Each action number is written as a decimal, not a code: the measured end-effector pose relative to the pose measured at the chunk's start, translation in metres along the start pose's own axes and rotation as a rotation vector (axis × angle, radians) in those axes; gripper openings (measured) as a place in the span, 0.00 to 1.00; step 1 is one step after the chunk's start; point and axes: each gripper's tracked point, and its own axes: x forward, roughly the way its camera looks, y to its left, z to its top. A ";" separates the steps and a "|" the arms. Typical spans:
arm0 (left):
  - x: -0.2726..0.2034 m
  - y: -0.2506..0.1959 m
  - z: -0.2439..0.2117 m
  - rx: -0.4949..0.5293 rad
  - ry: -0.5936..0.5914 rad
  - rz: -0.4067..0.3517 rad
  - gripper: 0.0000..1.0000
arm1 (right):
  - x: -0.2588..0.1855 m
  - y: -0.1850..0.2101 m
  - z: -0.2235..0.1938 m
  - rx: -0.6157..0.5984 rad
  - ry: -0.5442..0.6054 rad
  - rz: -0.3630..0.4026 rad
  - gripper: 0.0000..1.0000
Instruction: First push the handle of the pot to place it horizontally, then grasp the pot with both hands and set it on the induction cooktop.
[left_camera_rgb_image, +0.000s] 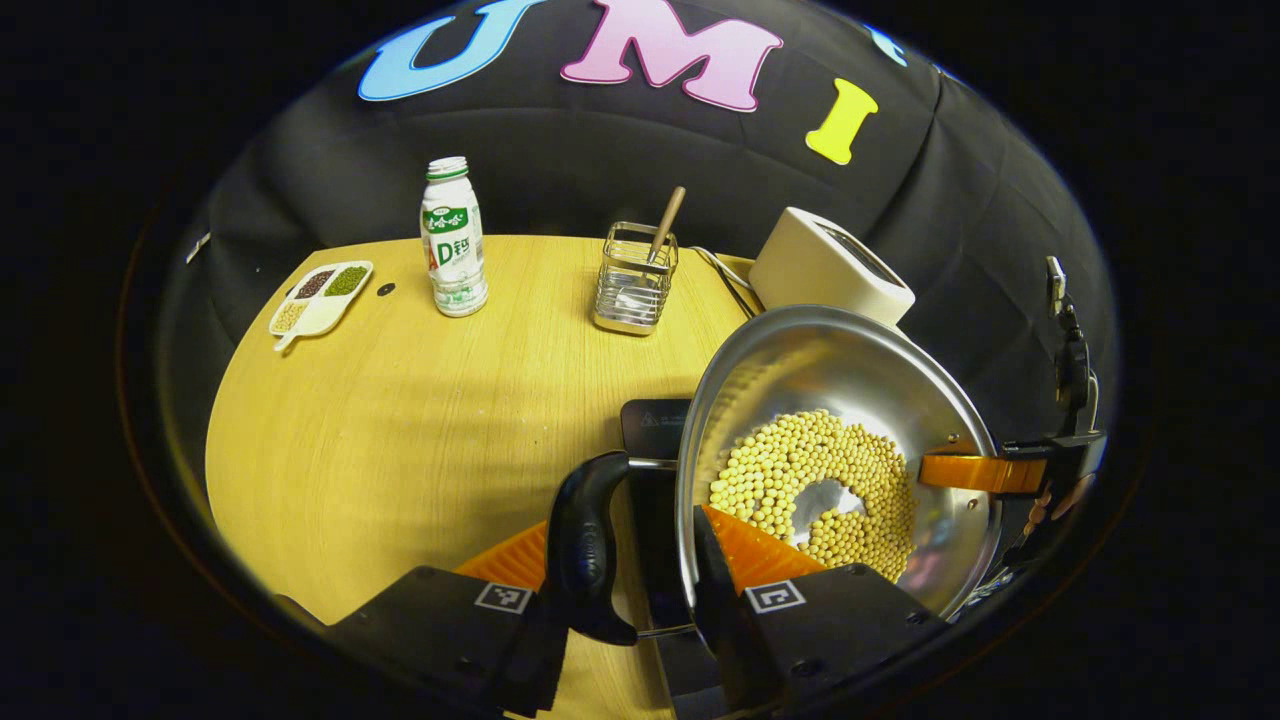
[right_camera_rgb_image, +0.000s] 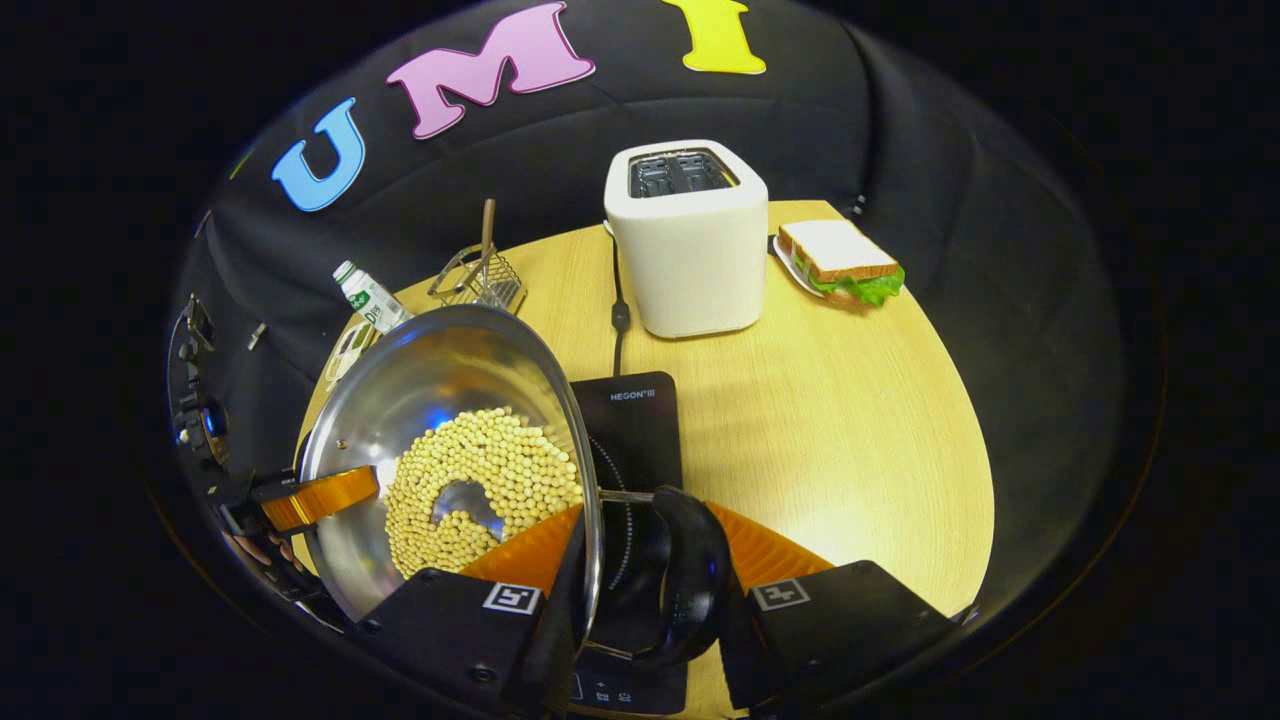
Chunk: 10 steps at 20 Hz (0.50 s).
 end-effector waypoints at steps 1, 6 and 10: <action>0.002 -0.001 -0.001 -0.001 0.001 0.002 0.62 | 0.003 -0.002 0.000 0.000 0.003 -0.001 0.62; 0.014 0.000 -0.007 -0.012 0.005 0.016 0.62 | 0.018 -0.009 -0.005 -0.002 0.033 0.006 0.62; 0.018 0.000 -0.007 -0.014 -0.008 0.017 0.63 | 0.027 -0.009 -0.006 -0.009 0.032 0.013 0.61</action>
